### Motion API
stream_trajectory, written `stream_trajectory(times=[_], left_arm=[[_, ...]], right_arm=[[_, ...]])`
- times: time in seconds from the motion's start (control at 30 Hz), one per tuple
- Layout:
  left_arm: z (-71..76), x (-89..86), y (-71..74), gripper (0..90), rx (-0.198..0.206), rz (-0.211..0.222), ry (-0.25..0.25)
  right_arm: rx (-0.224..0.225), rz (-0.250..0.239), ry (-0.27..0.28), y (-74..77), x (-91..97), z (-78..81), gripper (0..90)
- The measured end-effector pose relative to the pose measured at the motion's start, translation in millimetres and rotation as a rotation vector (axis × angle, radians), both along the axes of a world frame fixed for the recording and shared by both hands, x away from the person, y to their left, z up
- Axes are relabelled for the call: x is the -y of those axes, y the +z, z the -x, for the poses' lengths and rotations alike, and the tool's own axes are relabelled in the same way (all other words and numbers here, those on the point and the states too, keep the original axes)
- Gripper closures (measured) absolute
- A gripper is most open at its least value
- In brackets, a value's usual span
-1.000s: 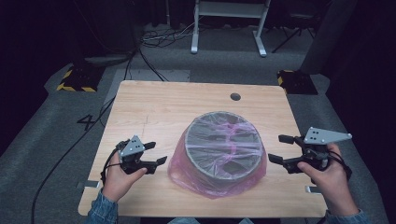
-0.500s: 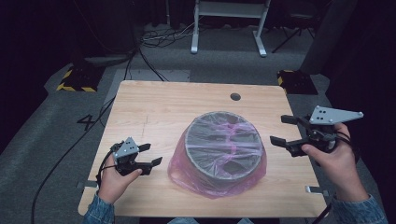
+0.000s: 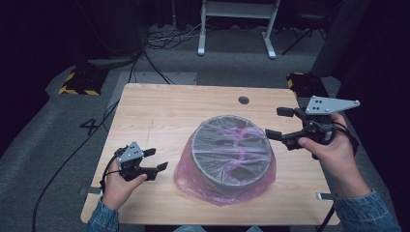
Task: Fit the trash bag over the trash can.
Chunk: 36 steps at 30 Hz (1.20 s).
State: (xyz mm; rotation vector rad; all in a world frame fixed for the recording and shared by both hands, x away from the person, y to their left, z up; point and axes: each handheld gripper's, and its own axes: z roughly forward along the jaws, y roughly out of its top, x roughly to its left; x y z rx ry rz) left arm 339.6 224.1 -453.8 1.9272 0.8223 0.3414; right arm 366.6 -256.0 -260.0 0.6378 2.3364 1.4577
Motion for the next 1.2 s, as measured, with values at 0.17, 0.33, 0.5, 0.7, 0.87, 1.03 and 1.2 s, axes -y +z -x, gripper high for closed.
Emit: stream_trajectory(times=[0.17, 0.33, 0.5, 0.7, 0.87, 1.03, 1.2], left_arm=[[0.2, -0.1, -1.3, 28.0, -0.002, 0.001, -0.002], [4.2, -6.9, -1.6, 28.0, -0.002, 0.014, 0.012], [9.5, -13.8, -1.5, 28.0, -0.001, 0.019, 0.029], [19.0, -23.2, -2.5, 28.0, -0.002, 0.024, 0.058], [24.8, -29.7, -1.9, 28.0, 0.001, 0.032, 0.081], [27.0, -31.7, -2.2, 28.0, -0.001, 0.032, 0.086], [26.4, -31.7, -2.2, 28.0, -0.002, 0.035, 0.086]], right_arm=[[0.002, 0.024, 0.024, 2.2, -17.4, -8.2, 16.2], [-0.004, 0.017, 0.05, 0.1, -39.4, -14.2, 16.2], [-0.023, 0.006, 0.068, -6.4, -64.1, -20.8, 16.4], [-0.044, 0.01, 0.108, -14.9, -87.9, -26.4, 17.3], [-0.082, 0.02, 0.129, -27.8, -107.2, -29.8, 17.7], [-0.108, 0.087, 0.143, -44.4, -125.2, -32.0, 18.2], [-0.139, 0.149, 0.142, -59.1, -137.8, -35.8, 18.7]])
